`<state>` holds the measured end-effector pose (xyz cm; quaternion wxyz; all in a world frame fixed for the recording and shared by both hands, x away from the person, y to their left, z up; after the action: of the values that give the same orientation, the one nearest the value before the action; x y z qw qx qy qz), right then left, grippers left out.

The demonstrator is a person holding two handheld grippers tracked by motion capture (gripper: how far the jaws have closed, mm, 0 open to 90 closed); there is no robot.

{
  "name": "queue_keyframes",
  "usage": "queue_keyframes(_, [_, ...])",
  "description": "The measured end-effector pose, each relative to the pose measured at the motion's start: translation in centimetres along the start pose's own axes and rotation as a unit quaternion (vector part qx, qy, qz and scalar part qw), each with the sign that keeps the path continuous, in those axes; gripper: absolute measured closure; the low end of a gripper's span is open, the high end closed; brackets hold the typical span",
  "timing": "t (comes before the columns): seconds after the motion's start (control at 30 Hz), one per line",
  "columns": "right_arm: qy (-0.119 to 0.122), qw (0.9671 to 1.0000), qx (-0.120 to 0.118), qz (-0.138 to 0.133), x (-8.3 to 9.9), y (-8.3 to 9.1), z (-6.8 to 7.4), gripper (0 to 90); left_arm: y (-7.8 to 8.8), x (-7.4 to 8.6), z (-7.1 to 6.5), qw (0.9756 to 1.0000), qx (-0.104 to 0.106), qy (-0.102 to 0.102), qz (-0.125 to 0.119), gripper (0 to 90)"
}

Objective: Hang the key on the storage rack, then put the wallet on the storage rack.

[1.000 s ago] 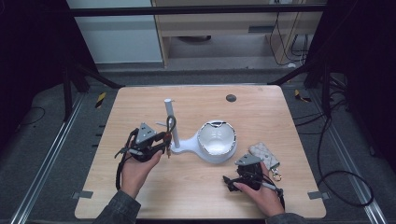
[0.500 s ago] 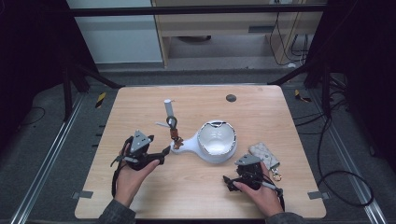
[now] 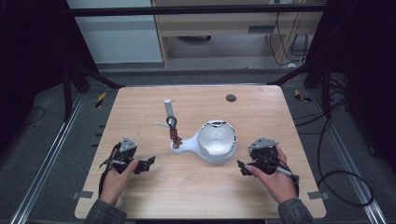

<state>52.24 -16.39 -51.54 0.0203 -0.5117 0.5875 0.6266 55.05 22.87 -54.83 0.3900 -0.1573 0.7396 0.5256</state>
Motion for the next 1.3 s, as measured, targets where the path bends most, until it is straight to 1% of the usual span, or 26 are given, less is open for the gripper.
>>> queue_keyframes(0.03, [0.0, 1.0, -0.004, 0.003, 0.1, 0.4, -0.3, 7.8, 0.0, 0.1, 0.3, 1.0, -0.005, 0.0, 0.001, 6.9])
queue_keyframes(0.1, [-0.007, 0.9999, -0.001, 0.011, 0.6, 0.9, -1.1, 8.7, 0.0, 0.2, 1.1, 0.9998, -0.016, 0.007, -0.004, 6.9])
queue_keyframes(0.13, [-0.01, 0.9997, 0.0, 0.023, 1.1, 1.1, -1.5, 9.2, 0.0, 0.2, 1.4, 0.9997, -0.021, 0.008, -0.006, 6.9])
queue_keyframes(0.17, [-0.01, 0.9996, 0.0, 0.027, 1.4, 1.2, -1.7, 9.3, -0.1, 0.4, 1.8, 0.9996, -0.028, 0.007, -0.003, 6.9])
queue_keyframes(0.2, [-0.014, 0.9994, 0.0, 0.033, 1.8, 1.3, -1.9, 9.7, -0.1, 0.4, 1.8, 0.9996, -0.028, 0.007, -0.003, 6.9])
queue_keyframes(0.23, [-0.014, 0.9994, 0.0, 0.033, 1.8, 1.3, -1.9, 9.7, -0.2, 0.6, 2.0, 0.9995, -0.032, 0.006, 0.001, 6.9])
queue_keyframes(0.27, [-0.015, 0.9992, 0.001, 0.038, 2.2, 1.4, -2.2, 9.6, -0.3, 0.7, 2.2, 0.9994, -0.034, 0.003, 0.004, 6.8])
queue_keyframes(0.3, [-0.024, 0.9987, 0.0, 0.046, 2.9, 1.5, -2.6, 9.5, -0.6, 1.0, 2.4, 0.9992, -0.037, 0.007, 0.009, 6.5])
queue_keyframes(0.4, [-0.039, 0.9972, -0.004, 0.064, 3.8, 1.6, -3.2, 10.0, -0.9, 1.4, 2.6, 0.999, -0.04, 0.004, 0.019, 6.1])
queue_keyframes(0.43, [-0.039, 0.9972, -0.004, 0.064, 3.8, 1.6, -3.2, 10.0, -0.9, 1.4, 2.6, 0.999, -0.04, 0.004, 0.019, 5.5])
queue_keyframes(0.47, [-0.047, 0.996, -0.013, 0.074, 4.2, 1.7, -3.4, 10.2, -1.2, 1.6, 2.6, 0.999, -0.035, 0.005, 0.026, 4.3])
queue_keyframes(0.5, [-0.049, 0.9954, -0.014, 0.082, 4.4, 1.7, -3.5, 10.3, -1.4, 1.8, 2.6, 0.999, -0.032, 0.009, 0.029, 3.6])
queue_keyframes(0.53, [-0.05, 0.9949, -0.015, 0.086, 4.6, 1.6, -3.6, 9.4, -1.6, 2.0, 2.6, 0.9989, -0.033, 0.006, 0.034, 3.6])
queue_keyframes(0.6, [-0.049, 0.9933, -0.024, 0.102, 4.9, 1.6, -3.6, 8.2, -1.7, 2.0, 2.8, 0.999, -0.034, 0.003, 0.029, 1.2])
queue_keyframes(0.73, [-0.043, 0.9904, -0.031, 0.128, 5.2, 1.5, -3.7, 7.6, -1.7, 2.0, 2.8, 0.9992, -0.032, 0.003, 0.025, 0.5])
queue_keyframes(0.8, [-0.042, 0.9895, -0.036, 0.133, 5.2, 1.4, -3.7, 7.5, -1.8, 2.0, 2.9, 0.9991, -0.034, 0.002, 0.027, 0.1])
queue_keyframes(0.9, [-0.038, 0.9886, -0.034, 0.141, 5.1, 1.6, -3.9, 9.8, -1.8, 2.0, 2.9, 0.9991, -0.034, 0.002, 0.027, 0.0])
queue_keyframes(1.0, [-0.046, 0.9876, -0.038, 0.145, 5.0, 1.9, -4.1, 12.6, -1.8, 2.0, 2.8, 0.999, -0.035, 0.004, 0.026, 0.0])
queue_keyframes(1.1, [-0.048, 0.9871, -0.041, 0.147, 5.0, 2.0, -4.3, 13.7, -1.8, 2.0, 2.8, 0.999, -0.035, 0.004, 0.026, 0.0])
queue_keyframes(1.17, [-0.053, 0.9853, -0.044, 0.156, 5.3, 1.8, -4.5, 15.2, -1.8, 2.0, 2.8, 0.999, -0.035, 0.004, 0.026, 0.0])
queue_keyframes(1.23, [-0.054, 0.9838, -0.048, 0.164, 5.5, 1.4, -4.6, 15.7, -1.8, 2.0, 2.8, 0.999, -0.035, 0.004, 0.026, 0.0])
queue_keyframes(1.3, [-0.059, 0.9813, -0.047, 0.177, 5.8, 0.9, -4.8, 15.9, -1.8, 2.0, 2.8, 0.999, -0.035, 0.004, 0.026, 0.0])
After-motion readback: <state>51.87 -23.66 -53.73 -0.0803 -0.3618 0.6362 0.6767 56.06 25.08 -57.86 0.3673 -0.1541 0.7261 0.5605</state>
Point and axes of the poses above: each handheld gripper's, and its own axes: y roughly backward along the jaws, x roughly out of its underside, z roughly to its left, the point moved 10 cm from there along -y, roughly forward along the jaws, and after that the axes turned 10 degrees about y, right-handed, at the moved point
